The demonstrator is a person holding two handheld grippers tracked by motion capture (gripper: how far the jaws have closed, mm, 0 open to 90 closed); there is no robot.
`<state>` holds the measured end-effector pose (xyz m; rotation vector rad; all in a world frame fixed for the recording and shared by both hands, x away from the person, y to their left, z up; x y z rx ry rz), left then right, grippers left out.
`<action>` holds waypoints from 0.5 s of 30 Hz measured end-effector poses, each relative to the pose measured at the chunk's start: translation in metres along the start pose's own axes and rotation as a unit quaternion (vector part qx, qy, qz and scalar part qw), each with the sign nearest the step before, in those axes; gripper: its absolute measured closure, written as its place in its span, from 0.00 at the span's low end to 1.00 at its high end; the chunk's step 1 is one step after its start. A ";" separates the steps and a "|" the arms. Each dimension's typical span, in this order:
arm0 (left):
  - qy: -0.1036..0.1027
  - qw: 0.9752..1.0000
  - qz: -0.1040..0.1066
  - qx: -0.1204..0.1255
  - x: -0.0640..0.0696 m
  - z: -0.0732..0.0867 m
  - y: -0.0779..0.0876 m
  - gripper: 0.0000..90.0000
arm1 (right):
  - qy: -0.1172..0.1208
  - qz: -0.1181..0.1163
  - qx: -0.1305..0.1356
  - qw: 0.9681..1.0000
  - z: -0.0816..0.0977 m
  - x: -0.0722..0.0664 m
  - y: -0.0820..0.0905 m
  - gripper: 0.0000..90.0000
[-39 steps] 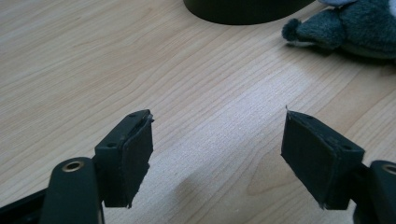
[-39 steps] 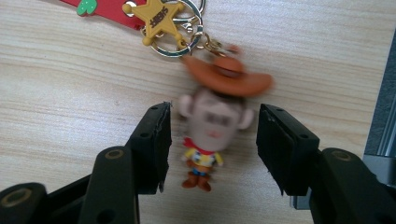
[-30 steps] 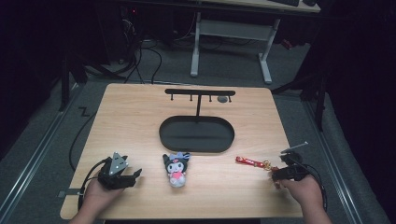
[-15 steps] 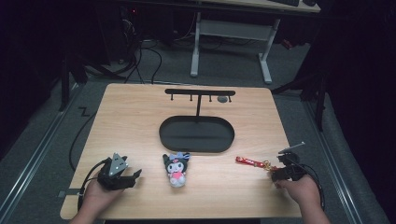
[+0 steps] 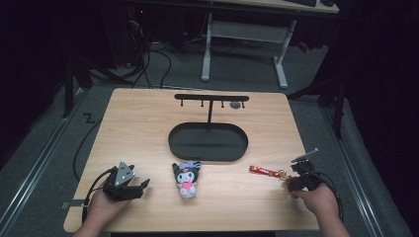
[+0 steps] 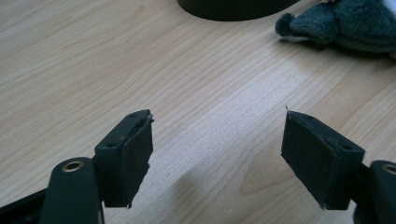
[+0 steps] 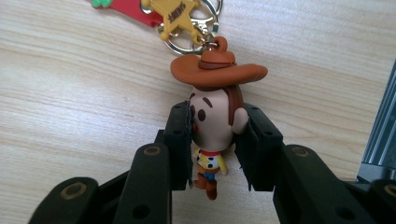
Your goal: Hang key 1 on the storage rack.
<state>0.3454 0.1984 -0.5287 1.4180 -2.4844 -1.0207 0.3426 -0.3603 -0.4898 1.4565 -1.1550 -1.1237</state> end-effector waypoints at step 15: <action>-0.007 1.000 0.004 -0.005 0.002 0.000 -0.002 0.28 | 0.026 -0.006 0.018 0.999 -0.004 -0.014 0.024 0.75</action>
Point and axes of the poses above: each handheld gripper's, and its own axes: y roughly backward along the jaws, z roughly out of its underside, x roughly to its right, the point moved 1 cm from there along -y, roughly forward along the jaws, and after that the axes turned 8 degrees about -z, right-handed, at the moved point
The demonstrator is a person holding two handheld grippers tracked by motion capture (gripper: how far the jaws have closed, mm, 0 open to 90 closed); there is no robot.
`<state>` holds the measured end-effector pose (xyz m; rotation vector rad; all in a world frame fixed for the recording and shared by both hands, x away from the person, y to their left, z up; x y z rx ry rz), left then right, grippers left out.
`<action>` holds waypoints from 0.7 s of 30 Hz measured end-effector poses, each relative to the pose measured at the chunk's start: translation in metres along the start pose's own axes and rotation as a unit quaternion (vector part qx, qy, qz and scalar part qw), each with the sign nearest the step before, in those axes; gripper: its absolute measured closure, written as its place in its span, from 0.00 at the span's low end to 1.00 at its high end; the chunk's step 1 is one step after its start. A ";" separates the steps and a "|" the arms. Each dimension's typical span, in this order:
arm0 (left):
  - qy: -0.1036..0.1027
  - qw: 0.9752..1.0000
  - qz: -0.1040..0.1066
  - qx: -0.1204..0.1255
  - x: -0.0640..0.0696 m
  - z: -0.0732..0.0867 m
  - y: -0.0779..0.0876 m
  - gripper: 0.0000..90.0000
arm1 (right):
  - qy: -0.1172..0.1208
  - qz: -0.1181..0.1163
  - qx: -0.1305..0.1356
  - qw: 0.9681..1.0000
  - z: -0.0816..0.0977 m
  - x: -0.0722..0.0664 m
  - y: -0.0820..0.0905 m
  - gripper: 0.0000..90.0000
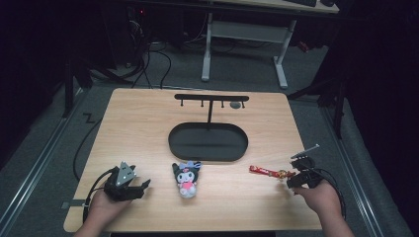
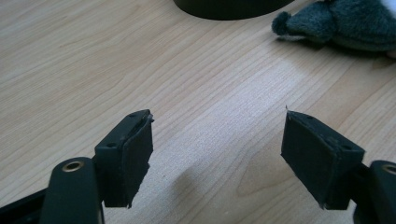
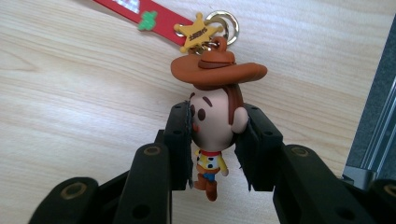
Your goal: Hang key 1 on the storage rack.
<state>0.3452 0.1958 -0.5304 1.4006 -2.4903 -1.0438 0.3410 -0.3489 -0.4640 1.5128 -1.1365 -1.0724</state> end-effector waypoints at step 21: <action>-0.005 1.000 0.005 0.000 0.001 0.000 0.001 0.28 | 0.055 0.009 0.026 0.998 -0.026 -0.045 0.052 0.75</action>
Point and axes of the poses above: each handheld gripper's, and its own axes: y roughly backward along the jaws, z roughly out of its underside, x roughly to its right, the point moved 1 cm from there along -y, roughly forward along the jaws, and after that the axes turned 8 degrees about -z, right-handed, at the moved point
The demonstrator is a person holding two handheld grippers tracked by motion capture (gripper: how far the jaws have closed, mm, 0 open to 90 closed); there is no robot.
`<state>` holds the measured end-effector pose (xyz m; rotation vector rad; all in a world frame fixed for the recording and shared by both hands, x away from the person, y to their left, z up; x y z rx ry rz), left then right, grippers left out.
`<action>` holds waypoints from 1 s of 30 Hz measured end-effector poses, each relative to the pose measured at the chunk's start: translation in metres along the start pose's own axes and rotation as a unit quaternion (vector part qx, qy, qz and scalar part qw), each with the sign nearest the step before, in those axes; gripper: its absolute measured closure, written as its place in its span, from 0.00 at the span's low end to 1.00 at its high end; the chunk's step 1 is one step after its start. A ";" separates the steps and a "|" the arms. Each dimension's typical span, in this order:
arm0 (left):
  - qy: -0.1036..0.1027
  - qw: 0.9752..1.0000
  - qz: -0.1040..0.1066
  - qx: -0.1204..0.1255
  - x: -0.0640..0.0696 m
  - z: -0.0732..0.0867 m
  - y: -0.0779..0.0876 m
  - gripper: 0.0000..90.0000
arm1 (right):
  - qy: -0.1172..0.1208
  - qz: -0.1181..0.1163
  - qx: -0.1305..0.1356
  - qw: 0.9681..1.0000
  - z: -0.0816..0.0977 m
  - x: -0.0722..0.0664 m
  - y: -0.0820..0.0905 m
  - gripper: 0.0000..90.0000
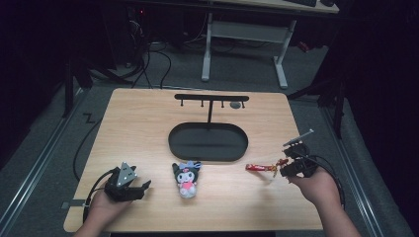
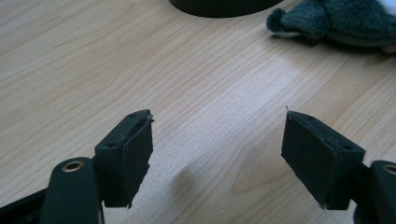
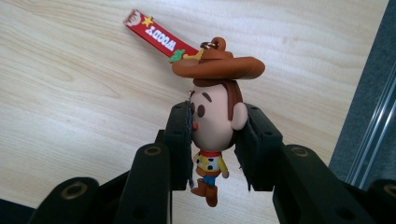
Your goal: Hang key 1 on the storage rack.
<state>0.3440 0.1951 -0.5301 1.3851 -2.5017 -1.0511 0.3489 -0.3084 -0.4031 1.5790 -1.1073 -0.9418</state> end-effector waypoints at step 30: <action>-0.005 1.000 0.006 0.000 0.001 0.000 0.001 0.28 | 0.051 0.007 0.050 0.997 -0.053 -0.047 0.059 0.75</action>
Point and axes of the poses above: each handheld gripper's, and its own axes: y roughly backward along the jaws, z roughly out of its underside, x roughly to its right, the point moved 1 cm from there along -y, roughly forward along the jaws, and after that the axes turned 8 degrees about -z, right-handed, at the moved point
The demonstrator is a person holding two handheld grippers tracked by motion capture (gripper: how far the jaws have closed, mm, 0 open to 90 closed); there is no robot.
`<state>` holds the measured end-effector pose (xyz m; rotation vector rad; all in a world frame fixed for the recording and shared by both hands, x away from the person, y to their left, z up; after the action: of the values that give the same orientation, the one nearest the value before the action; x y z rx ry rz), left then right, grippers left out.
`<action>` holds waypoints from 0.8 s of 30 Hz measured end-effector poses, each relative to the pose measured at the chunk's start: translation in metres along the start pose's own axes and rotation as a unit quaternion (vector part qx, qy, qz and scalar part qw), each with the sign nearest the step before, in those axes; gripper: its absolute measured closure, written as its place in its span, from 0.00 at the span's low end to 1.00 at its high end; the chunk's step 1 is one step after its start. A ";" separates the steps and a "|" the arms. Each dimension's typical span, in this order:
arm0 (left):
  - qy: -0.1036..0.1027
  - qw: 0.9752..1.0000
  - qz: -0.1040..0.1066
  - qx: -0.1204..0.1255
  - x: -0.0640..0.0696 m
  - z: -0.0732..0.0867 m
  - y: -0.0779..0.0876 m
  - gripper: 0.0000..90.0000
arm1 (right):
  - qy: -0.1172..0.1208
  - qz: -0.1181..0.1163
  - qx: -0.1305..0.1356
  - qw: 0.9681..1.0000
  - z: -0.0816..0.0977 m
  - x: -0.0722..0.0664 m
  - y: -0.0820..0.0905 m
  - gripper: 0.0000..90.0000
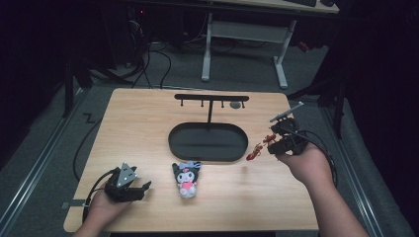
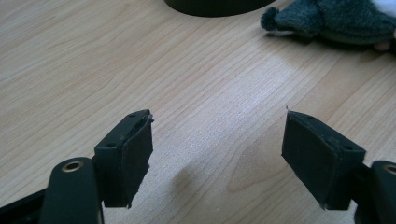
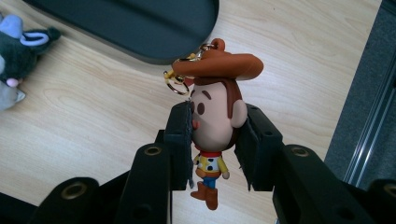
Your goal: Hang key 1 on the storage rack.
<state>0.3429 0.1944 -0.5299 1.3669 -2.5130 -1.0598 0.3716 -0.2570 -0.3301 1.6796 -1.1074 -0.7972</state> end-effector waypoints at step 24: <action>0.001 1.000 0.002 0.001 -0.002 0.001 0.001 0.28 | 0.011 0.003 0.008 1.000 -0.045 -0.010 -0.012 0.75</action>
<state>0.3427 0.1963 -0.5292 1.3620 -2.5159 -1.0550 0.4108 -0.2303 -0.3256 1.6932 -1.1053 -0.7655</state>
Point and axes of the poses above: each handheld gripper's, and its own axes: y roughly backward along the jaws, z roughly out of its underside, x roughly to its right, the point moved 1 cm from there along -y, roughly forward along the jaws, and after that the axes turned 8 degrees about -z, right-handed, at the moved point
